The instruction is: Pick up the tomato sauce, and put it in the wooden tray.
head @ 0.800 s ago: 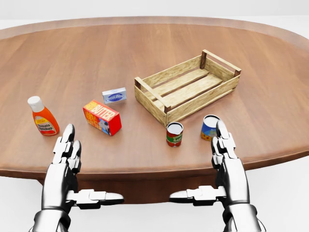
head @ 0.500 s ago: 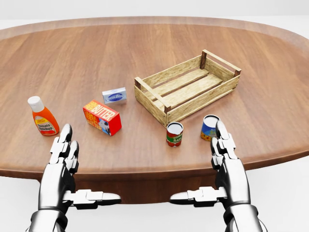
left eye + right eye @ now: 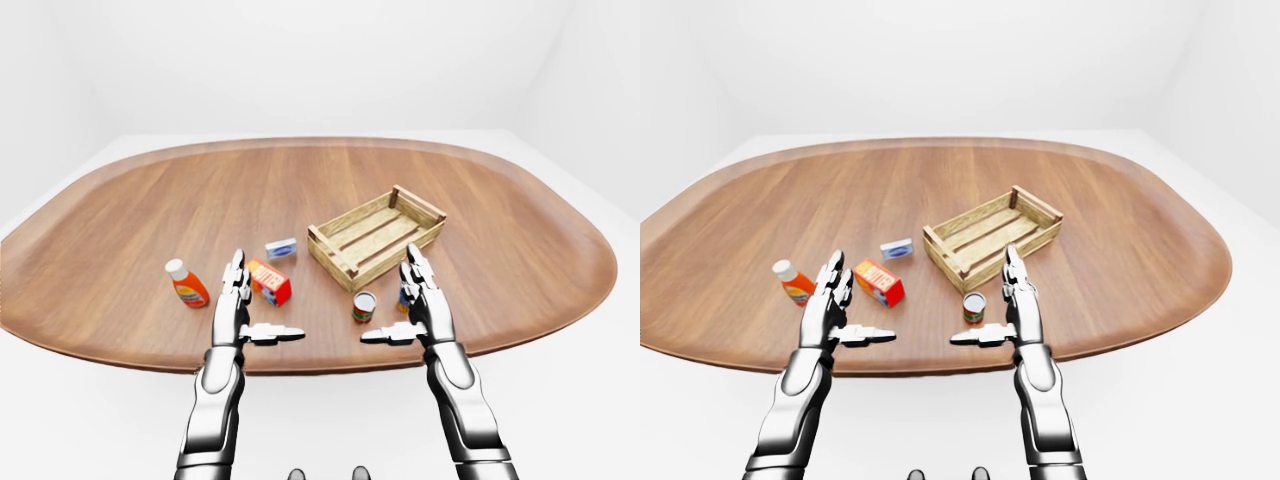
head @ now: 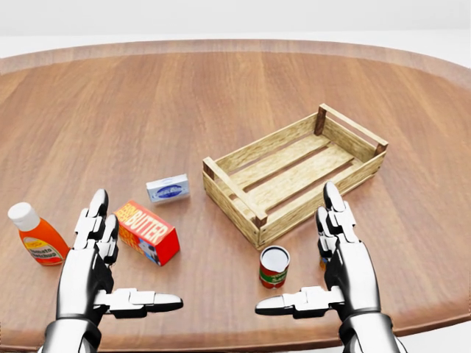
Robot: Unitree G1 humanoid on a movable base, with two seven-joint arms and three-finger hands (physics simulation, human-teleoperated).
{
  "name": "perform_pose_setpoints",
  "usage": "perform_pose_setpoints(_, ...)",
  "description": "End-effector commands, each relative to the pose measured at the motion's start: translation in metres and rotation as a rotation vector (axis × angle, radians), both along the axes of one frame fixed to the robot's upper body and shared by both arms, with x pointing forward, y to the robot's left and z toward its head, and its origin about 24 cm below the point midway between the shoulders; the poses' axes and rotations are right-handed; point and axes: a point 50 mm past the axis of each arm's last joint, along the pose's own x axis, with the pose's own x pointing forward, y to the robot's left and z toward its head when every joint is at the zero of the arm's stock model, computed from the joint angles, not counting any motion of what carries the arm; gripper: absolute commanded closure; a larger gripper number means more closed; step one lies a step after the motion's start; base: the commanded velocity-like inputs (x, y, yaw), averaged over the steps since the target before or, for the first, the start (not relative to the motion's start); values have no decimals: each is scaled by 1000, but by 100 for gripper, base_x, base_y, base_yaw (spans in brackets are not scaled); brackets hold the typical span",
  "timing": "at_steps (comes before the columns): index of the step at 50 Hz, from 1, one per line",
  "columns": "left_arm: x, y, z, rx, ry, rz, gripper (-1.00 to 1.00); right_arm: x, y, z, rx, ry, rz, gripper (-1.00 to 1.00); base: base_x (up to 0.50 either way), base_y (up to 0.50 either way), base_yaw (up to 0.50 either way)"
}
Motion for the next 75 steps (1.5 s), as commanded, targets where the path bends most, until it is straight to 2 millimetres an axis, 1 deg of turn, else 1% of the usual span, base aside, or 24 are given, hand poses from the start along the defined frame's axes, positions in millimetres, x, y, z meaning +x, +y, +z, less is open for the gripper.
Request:
perform_pose_setpoints(1,1,1,1,-2,0,1,-100,0,2,2,-5,-2,8,-100,50,0,0)
perform_pose_setpoints(20,1,0,0,-2,0,0,-100,-1,3,2,-4,-14,13,-100,50,0,0)
perform_pose_setpoints(21,0,0,0,-1,0,0,-100,-1,3,3,15,-15,20,-100,46,0,0)
perform_pose_setpoints(30,0,0,0,-2,0,-1,-100,-1,5,3,-7,-23,27,-100,0,3,0)
perform_pose_setpoints(39,0,0,0,-2,0,-1,-100,-3,7,5,-16,-27,30,-100,0,50,0)
perform_pose_setpoints(42,0,0,0,-1,0,-1,-100,-3,7,7,8,-26,29,-100,0,42,0)
perform_pose_setpoints(51,-1,0,0,-2,0,-1,-100,-4,8,10,4,-29,27,-100,0,0,0)
perform_pose_setpoints(58,0,0,0,-3,1,-1,-100,-3,10,8,-19,-26,35,-100,0,0,0)
perform_pose_setpoints(60,0,0,1,-4,1,-1,-100,-4,12,10,-28,-58,59,-100,0,0,0)
perform_pose_setpoints(63,0,0,1,-5,2,0,-100,-5,13,11,-31,-54,57,-100,50,0,0)
perform_pose_setpoints(65,0,0,0,-5,2,0,-100,-3,12,8,-36,-40,49,-100,25,0,0)
perform_pose_setpoints(75,2,2,0,-7,3,5,-100,-3,10,7,-35,-39,32,-100,0,0,0)
